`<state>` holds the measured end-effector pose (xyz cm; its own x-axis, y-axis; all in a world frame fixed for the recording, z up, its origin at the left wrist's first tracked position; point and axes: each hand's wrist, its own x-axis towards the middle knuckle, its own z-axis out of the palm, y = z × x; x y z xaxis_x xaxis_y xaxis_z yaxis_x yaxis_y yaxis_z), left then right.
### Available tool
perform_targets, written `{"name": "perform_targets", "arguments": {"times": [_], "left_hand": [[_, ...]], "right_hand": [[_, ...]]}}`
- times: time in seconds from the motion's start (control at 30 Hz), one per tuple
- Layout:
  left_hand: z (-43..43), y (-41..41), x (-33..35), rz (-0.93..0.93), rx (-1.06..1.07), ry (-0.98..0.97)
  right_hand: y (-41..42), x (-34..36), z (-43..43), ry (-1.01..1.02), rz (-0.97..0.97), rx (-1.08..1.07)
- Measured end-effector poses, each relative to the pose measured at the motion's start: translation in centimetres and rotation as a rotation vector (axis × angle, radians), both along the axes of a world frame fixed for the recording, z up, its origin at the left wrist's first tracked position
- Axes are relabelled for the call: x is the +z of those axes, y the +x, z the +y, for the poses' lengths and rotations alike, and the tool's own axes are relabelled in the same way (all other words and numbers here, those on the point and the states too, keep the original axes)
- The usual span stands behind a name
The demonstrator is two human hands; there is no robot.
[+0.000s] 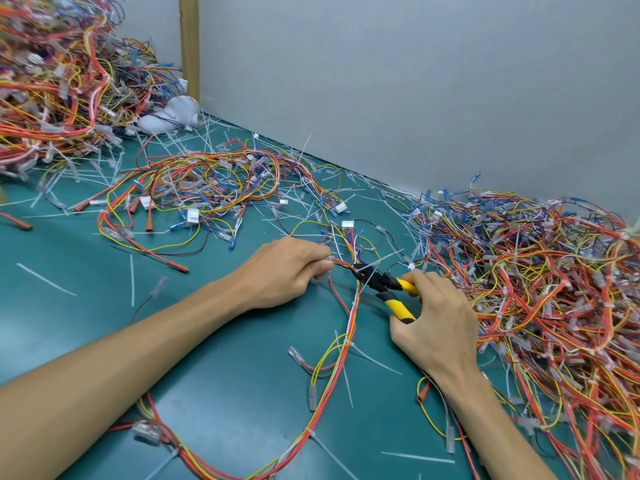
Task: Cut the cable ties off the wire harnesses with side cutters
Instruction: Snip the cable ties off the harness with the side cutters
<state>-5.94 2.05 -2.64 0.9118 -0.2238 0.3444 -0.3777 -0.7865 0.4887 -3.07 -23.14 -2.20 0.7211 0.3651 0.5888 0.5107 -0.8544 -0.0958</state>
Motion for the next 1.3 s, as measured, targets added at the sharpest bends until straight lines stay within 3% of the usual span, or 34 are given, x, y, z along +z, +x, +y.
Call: {"name": "perform_targets", "arguments": {"times": [0.3,0.7,1.3], "left_hand": [[0.1,0.0,0.0,0.000,-0.002,0.012],[0.1,-0.2,0.3,0.000,-0.010,-0.091],[0.1,-0.1,0.2,0.002,-0.001,-0.066]], "right_hand": [[-0.1,0.0,0.1,-0.049,0.054,-0.047],[-0.2,0.2,0.0,-0.029,-0.084,-0.031],[-1.1,1.2,0.9,-0.115,0.028,-0.116]]}}
